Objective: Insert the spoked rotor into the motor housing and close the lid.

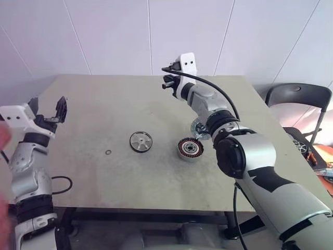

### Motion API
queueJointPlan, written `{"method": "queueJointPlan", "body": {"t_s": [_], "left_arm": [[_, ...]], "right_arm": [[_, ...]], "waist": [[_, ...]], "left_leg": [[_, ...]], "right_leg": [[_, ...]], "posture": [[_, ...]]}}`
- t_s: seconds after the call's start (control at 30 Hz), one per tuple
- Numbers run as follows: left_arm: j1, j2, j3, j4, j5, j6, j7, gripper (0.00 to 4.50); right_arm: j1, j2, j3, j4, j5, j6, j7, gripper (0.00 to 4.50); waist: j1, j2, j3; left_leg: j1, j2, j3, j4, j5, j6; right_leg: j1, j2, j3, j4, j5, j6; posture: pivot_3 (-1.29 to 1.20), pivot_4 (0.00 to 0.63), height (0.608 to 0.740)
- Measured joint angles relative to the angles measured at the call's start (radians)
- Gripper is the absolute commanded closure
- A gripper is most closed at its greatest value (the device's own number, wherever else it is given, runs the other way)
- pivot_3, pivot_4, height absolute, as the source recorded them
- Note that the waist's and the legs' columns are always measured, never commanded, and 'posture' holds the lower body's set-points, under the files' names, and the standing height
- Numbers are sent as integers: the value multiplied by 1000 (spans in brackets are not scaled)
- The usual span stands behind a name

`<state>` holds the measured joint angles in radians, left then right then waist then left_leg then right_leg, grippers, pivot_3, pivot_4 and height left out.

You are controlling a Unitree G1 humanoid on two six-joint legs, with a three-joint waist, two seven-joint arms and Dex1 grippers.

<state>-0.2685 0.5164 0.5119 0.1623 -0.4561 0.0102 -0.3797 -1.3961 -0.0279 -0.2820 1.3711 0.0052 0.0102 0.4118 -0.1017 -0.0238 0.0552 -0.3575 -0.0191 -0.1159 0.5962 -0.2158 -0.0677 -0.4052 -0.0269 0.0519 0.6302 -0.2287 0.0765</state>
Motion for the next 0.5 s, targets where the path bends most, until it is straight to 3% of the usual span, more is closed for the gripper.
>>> {"method": "queueJointPlan", "body": {"t_s": [0.2, 0.5], "left_arm": [[143, 56, 67, -233, -17, 87, 27, 53], [351, 50, 151, -460, -60, 217, 64, 53]], "right_arm": [[-43, 69, -23, 6, 10, -31, -22, 4500], [-70, 121, -61, 6, 16, -69, -64, 4500]], "waist": [[0, 3, 2], [4, 7, 4]], "left_leg": [[0, 0, 0, 0, 0, 0], [-1, 0, 0, 0, 0, 0]], "right_leg": [[0, -1, 0, -1, 0, 0], [0, -1, -1, -2, -5, -8]], "posture": [[0, 0, 740], [0, 0, 740]]}}
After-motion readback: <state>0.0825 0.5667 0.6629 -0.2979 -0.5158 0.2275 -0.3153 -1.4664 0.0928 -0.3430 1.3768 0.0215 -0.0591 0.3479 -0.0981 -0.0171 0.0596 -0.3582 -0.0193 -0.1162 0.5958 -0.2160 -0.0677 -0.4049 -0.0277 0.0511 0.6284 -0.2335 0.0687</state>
